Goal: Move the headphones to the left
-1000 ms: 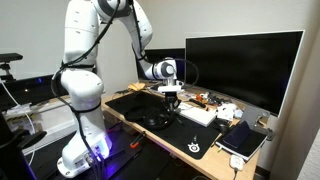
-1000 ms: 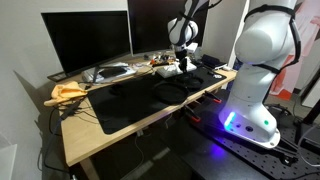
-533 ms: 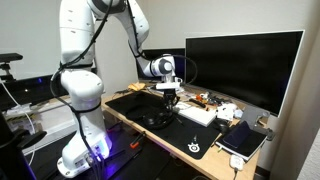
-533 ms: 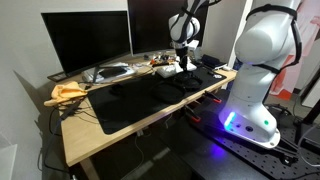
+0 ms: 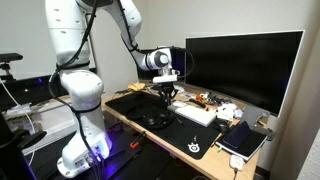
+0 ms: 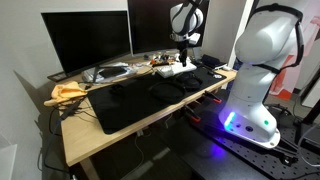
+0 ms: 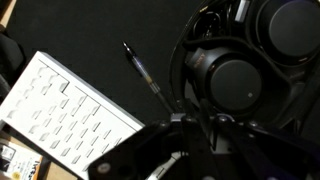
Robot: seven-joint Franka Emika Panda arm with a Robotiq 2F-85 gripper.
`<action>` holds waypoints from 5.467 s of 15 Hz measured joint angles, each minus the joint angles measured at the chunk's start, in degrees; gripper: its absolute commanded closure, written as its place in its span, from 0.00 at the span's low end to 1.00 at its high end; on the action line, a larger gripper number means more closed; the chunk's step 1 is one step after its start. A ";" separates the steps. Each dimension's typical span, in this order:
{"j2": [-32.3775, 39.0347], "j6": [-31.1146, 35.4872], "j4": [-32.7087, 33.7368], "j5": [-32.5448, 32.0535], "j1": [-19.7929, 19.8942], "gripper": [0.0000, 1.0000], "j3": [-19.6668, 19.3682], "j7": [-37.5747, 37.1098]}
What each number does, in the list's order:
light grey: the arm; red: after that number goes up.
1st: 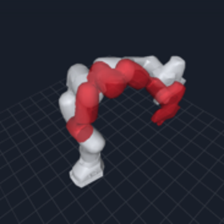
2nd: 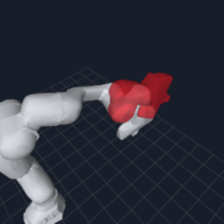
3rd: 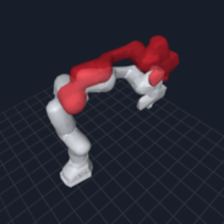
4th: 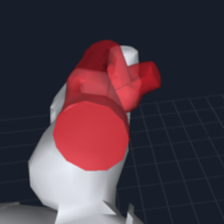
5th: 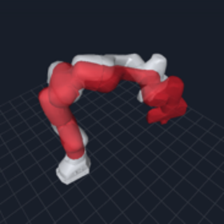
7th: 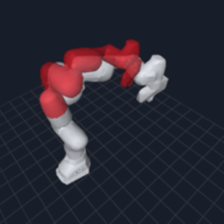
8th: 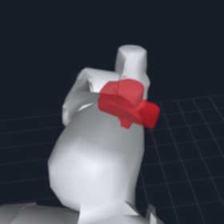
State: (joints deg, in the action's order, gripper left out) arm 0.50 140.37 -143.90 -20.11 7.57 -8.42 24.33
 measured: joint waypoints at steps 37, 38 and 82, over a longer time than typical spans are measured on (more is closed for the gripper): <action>4.98 -0.18 0.94 0.74 1.51 0.80 -1.62 -4.54; 5.22 -0.18 1.17 0.74 1.51 0.77 -1.62 -4.54; 14.75 -2.14 8.10 0.12 -0.20 0.97 -1.17 -9.36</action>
State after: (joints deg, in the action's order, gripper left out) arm 15.25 138.24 -135.80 -19.99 7.37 -9.60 14.97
